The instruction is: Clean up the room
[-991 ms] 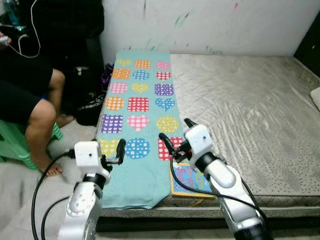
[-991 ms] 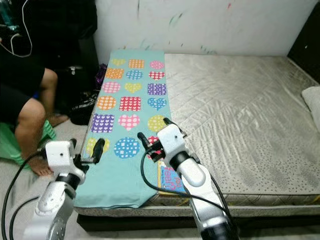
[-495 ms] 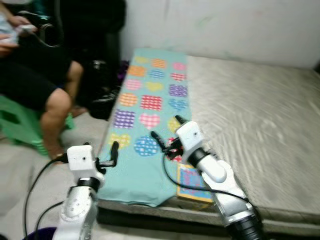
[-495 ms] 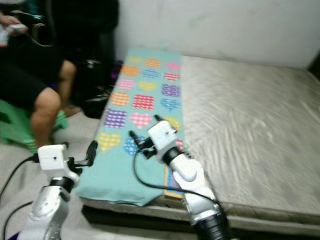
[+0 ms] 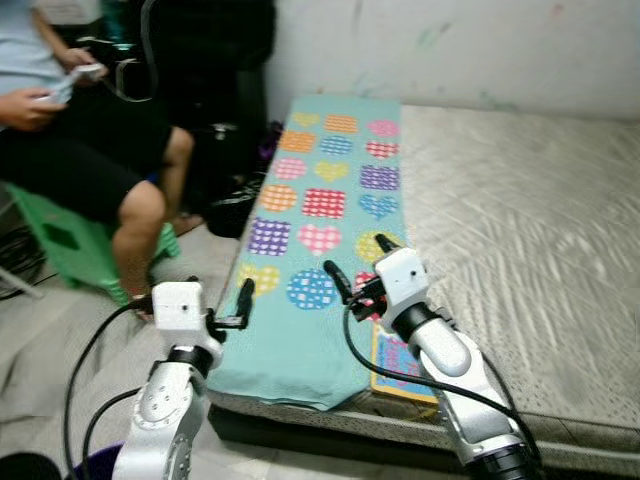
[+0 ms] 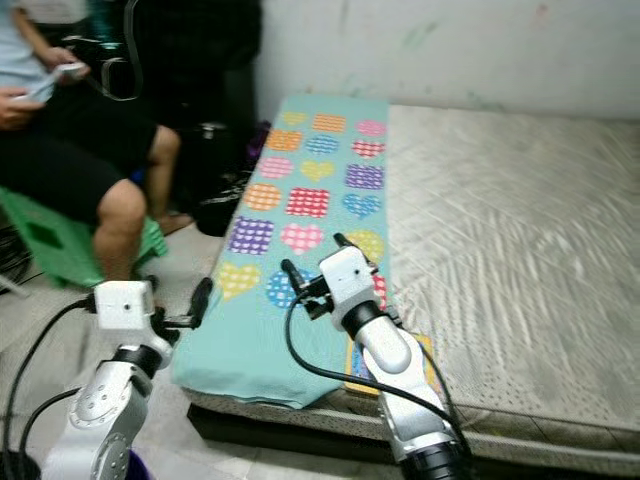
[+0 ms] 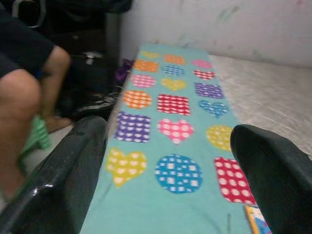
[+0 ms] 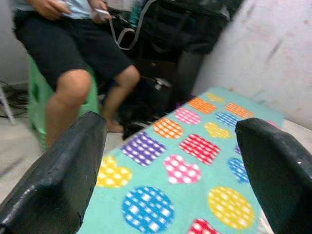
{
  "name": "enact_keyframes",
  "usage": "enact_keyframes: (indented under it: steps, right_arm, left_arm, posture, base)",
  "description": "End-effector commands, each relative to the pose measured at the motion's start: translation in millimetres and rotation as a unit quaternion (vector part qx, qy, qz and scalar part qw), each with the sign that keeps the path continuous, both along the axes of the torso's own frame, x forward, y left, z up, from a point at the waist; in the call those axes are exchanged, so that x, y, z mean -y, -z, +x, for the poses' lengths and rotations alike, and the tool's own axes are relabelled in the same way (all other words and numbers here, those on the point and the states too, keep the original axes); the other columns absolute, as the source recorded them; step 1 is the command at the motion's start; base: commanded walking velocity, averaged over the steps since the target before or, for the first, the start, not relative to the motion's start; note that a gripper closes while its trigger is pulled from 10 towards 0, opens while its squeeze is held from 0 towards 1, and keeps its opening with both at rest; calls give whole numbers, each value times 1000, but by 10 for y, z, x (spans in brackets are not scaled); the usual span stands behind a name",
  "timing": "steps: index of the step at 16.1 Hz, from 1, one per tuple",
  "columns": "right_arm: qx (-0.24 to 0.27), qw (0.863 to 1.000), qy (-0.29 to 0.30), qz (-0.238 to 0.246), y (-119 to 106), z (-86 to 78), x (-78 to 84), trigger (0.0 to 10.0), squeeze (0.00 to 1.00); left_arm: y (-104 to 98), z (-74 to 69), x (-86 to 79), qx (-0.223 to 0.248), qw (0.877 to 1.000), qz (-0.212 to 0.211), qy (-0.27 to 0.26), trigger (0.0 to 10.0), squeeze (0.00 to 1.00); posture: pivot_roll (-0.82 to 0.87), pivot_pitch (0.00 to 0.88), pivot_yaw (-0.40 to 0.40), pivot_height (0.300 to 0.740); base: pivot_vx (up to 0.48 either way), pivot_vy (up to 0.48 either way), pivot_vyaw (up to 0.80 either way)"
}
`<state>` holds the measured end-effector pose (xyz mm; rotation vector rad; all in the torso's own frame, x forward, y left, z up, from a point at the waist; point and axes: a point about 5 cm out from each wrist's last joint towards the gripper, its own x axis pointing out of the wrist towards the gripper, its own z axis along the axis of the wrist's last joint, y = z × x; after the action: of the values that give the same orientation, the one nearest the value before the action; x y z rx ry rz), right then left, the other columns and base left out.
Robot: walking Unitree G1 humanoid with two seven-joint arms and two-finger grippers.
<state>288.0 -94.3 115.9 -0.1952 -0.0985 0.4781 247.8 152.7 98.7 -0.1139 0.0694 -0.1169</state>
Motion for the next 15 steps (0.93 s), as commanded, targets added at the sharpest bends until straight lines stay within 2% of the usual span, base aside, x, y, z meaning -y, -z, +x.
enact_keyframes:
  steps: [1,3,5,9,15]
  right_arm:
    - [11,1000,-2,7,-53,-8,-19,10000,0]
    - [13,1000,-6,0,-52,-9,-27,10000,0]
    - [13,1000,-6,1,-58,-11,-25,10000,0]
    - [15,1000,6,8,-61,-23,11,10000,0]
    - [16,1000,9,8,-60,-23,18,10000,0]
  left_arm:
    - [-12,0,-21,-1,1000,1,2,10000,0]
    - [-14,-4,-23,-2,1000,-2,0,10000,0]
    - [-16,-5,-26,-3,1000,-4,2,10000,0]
    - [-38,-12,7,8,999,-5,32,10000,0]
    - [-27,-12,-13,3,1000,0,25,10000,0]
  posture:
    - [-163,2,8,740]
    - [-160,5,5,740]
    - [-161,10,4,740]
    - [-168,6,17,740]
    - [-165,5,18,740]
  base:
    - [0,0,0]
    - [0,0,0]
    - [0,0,697]
    - [0,0,0]
    - [0,0,0]
